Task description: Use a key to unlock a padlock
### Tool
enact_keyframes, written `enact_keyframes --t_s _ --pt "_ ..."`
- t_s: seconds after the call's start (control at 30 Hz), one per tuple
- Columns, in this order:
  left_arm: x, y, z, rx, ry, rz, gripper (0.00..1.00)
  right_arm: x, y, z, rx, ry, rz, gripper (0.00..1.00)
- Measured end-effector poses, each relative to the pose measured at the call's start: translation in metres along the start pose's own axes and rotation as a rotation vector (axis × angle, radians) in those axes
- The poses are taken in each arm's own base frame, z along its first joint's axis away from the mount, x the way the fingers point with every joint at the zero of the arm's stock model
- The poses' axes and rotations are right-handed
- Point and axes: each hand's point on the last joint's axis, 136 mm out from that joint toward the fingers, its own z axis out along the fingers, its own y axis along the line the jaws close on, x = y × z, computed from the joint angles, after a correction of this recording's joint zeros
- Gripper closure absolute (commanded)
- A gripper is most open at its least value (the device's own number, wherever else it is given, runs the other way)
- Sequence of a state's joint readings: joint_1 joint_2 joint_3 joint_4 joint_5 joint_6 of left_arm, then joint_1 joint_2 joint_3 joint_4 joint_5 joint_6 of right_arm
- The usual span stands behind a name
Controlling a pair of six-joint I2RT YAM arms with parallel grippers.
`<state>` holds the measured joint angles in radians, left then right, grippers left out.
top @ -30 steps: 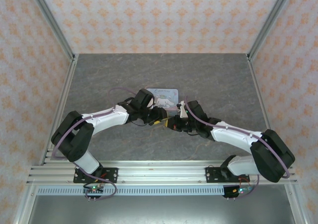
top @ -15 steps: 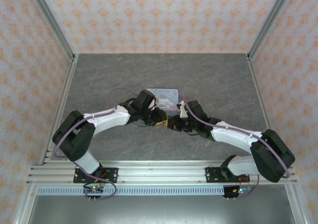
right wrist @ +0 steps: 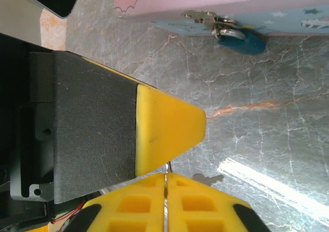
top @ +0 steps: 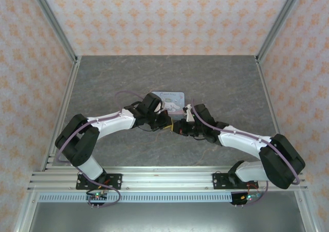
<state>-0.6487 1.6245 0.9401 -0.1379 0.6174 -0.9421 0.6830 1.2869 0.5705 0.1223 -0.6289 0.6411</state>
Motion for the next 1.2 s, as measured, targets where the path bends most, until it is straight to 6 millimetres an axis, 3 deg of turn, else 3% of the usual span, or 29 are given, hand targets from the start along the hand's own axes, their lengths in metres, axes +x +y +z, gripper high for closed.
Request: enact_keyframes --t_s 0.1,0.2,0.33,0.63,0.9,1.2 --pt "-0.007 -0.007 -0.002 0.003 -0.025 0.008 1.00 -0.014 0.001 -0.012 -0.014 -0.053 0.029 0.70" --pt "-0.014 -0.016 -0.006 0.007 -0.051 0.023 1.00 -0.035 0.009 -0.037 -0.057 -0.155 0.051 0.58" --pt "-0.025 -0.029 -0.014 0.011 -0.082 0.040 1.00 -0.055 0.021 -0.062 -0.118 -0.260 0.066 0.52" --pt "-0.061 -0.063 -0.028 0.035 -0.148 0.028 1.00 -0.061 0.022 -0.059 -0.126 -0.277 0.014 0.54" --pt "-0.064 -0.062 -0.031 0.015 -0.157 -0.035 1.00 -0.071 0.024 -0.051 -0.151 -0.300 0.013 0.53" --pt "-0.072 -0.059 -0.044 0.049 -0.254 0.043 1.00 -0.092 0.033 -0.058 -0.251 -0.367 0.261 0.46"
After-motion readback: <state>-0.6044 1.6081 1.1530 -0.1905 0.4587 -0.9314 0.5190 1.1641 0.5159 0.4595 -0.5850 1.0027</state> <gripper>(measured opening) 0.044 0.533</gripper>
